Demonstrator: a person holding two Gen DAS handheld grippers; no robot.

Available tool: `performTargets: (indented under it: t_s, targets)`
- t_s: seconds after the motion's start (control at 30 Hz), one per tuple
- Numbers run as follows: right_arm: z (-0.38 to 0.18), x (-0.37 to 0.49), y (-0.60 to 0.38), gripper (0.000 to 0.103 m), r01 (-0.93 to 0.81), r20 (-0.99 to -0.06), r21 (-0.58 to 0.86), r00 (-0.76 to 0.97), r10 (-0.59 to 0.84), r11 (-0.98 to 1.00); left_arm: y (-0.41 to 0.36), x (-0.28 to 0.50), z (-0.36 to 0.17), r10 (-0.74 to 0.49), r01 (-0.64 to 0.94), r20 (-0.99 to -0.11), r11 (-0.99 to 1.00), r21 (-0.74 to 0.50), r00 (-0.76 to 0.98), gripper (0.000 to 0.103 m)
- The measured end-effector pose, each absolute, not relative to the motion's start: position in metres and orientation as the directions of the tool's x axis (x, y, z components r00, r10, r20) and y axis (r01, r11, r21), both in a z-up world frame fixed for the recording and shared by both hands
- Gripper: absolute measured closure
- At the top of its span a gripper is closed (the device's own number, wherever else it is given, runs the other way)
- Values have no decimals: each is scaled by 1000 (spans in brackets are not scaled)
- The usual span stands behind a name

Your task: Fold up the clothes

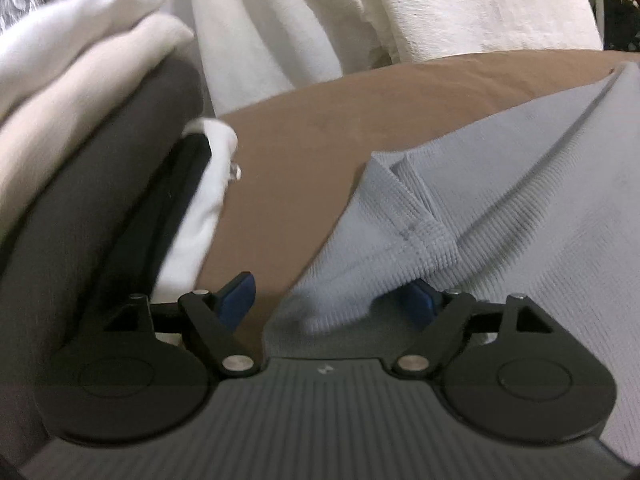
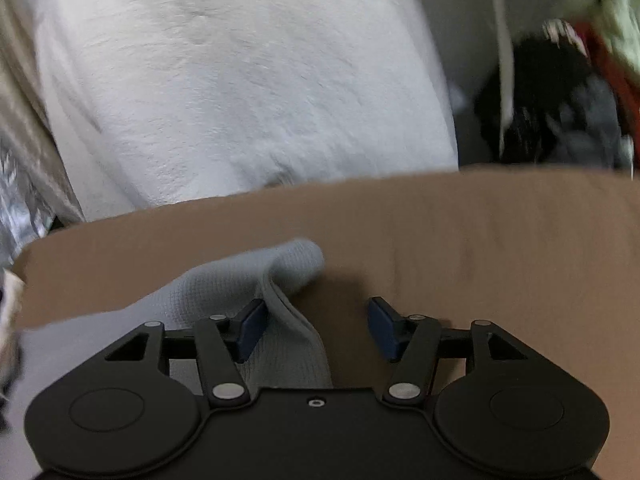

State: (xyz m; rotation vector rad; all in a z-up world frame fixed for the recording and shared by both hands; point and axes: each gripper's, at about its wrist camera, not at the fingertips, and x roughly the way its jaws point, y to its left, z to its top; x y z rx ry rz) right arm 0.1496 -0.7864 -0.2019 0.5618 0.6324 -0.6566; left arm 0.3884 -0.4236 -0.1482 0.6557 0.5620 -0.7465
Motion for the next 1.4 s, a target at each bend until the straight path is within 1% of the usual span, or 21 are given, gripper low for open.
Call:
performTargets:
  t_s: [0.03, 0.07, 0.13, 0.17, 0.23, 0.27, 0.33, 0.4, 0.47, 0.5, 0.53, 0.57, 0.6, 0.63, 0.67, 0.77, 0.83, 0.93, 1.07, 1.3, 1.4]
  targets:
    - [-201, 154, -777, 93, 659, -677, 233, 638, -368, 715, -424, 382, -143, -459, 764, -642, 549, 339, 614, 100]
    - [-199, 158, -768, 100, 620, -667, 188, 650, -364, 762, -423, 377, -139, -488, 769, -616, 540, 344, 618, 100]
    - [-189, 156, -745, 100, 586, -600, 41, 662, -449, 809, -418, 359, -125, -517, 713, -492, 539, 449, 701, 100]
    - [-182, 150, -743, 100, 598, -561, 35, 675, -479, 801, -413, 353, -118, -518, 674, -431, 559, 483, 739, 100]
    - [-169, 138, -739, 100, 619, -483, 28, 696, -532, 785, -404, 356, -105, -511, 622, -355, 639, 452, 783, 100]
    - [-164, 135, -742, 100, 621, -458, 47, 709, -536, 782, -403, 361, -103, -492, 601, -346, 676, 427, 799, 99]
    - [-158, 134, -748, 100, 611, -442, 83, 731, -521, 787, -406, 368, -109, -427, 573, -396, 705, 418, 813, 95]
    - [-159, 140, -749, 98, 658, -500, 57, 670, -548, 751, -404, 366, -118, -370, 559, -448, 707, 433, 814, 88]
    - [-160, 145, -749, 75, 730, -561, 5, 567, -602, 683, -402, 364, -127, -310, 546, -498, 708, 449, 810, 68]
    - [-161, 148, -749, 67, 763, -589, -23, 512, -625, 647, -401, 363, -131, -279, 539, -521, 707, 457, 807, 65]
    - [-161, 148, -747, 61, 786, -612, -37, 471, -636, 618, -400, 362, -136, -247, 533, -544, 707, 465, 802, 56]
    - [-159, 132, -739, 61, 777, -622, 28, 507, -597, 629, -398, 361, -140, -215, 527, -565, 706, 473, 796, 46]
    - [-157, 116, -731, 61, 765, -628, 94, 542, -558, 637, -397, 360, -145, -183, 521, -586, 705, 482, 789, 41]
    - [-155, 100, -723, 60, 750, -631, 160, 578, -518, 642, -388, 352, -141, -193, 531, -599, 711, 460, 777, 33]
    - [-154, 84, -715, 58, 732, -630, 225, 613, -478, 643, -373, 338, -135, -212, 546, -611, 718, 432, 763, 29]
    - [-148, 37, -691, 55, 663, -609, 408, 710, -354, 628, -329, 304, -118, -251, 588, -657, 726, 358, 710, 27]
    - [-149, 7, -664, 51, 620, -618, 456, 737, -274, 639, -302, 275, -112, -235, 582, -657, 721, 376, 716, 24]
    - [-148, -31, -624, 51, 635, -684, 364, 679, -266, 682, -263, 235, -103, -171, 528, -637, 733, 428, 752, 23]
    - [-150, -87, -604, 51, 701, -711, 346, 630, -314, 624, -197, 200, -100, -160, 495, -663, 793, 355, 732, 15]
    - [-138, -163, -591, 50, 814, -777, 287, 506, -375, 505, -112, 188, -122, -73, 371, -765, 901, 224, 640, 14]
    - [-137, -189, -591, 44, 862, -789, 299, 465, -402, 410, -75, 182, -131, -44, 306, -806, 936, 173, 590, 14]
